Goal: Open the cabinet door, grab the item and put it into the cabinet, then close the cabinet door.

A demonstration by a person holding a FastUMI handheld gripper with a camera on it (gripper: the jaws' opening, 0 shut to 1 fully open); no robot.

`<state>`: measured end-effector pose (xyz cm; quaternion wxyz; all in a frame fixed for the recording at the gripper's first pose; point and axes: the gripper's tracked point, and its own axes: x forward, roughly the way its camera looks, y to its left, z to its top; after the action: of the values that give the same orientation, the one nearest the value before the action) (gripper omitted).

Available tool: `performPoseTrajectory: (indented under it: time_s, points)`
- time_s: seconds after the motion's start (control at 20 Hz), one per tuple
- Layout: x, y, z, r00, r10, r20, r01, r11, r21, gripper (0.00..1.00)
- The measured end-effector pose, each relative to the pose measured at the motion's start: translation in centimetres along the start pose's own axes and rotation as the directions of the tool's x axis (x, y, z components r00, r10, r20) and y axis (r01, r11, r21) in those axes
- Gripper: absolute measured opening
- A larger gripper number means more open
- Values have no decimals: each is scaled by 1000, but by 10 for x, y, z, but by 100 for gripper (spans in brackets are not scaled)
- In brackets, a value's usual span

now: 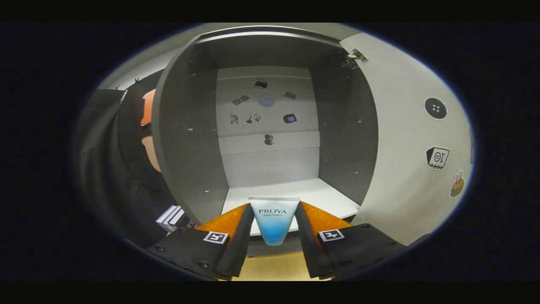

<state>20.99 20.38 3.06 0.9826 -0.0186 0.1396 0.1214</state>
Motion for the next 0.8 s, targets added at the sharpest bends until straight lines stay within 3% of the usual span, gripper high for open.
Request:
performPoseTrajectory:
  time_s: [0.35, 0.6, 0.7, 0.75, 0.8]
  points:
    - [60, -3, -22, 995, -24, -95, 22, 1000, -18, 64]
    - [70, -1, -22, 996, -27, -80, 24, 999, -34, 67]
    - [66, 0, -20, 997, -29, -72, 27, 999, -30, 77]
    - [62, 1, -18, 998, -29, -63, 28, 999, -31, 90]
    - [57, 3, -15, 998, -27, -50, 26, 999, -33, 94]
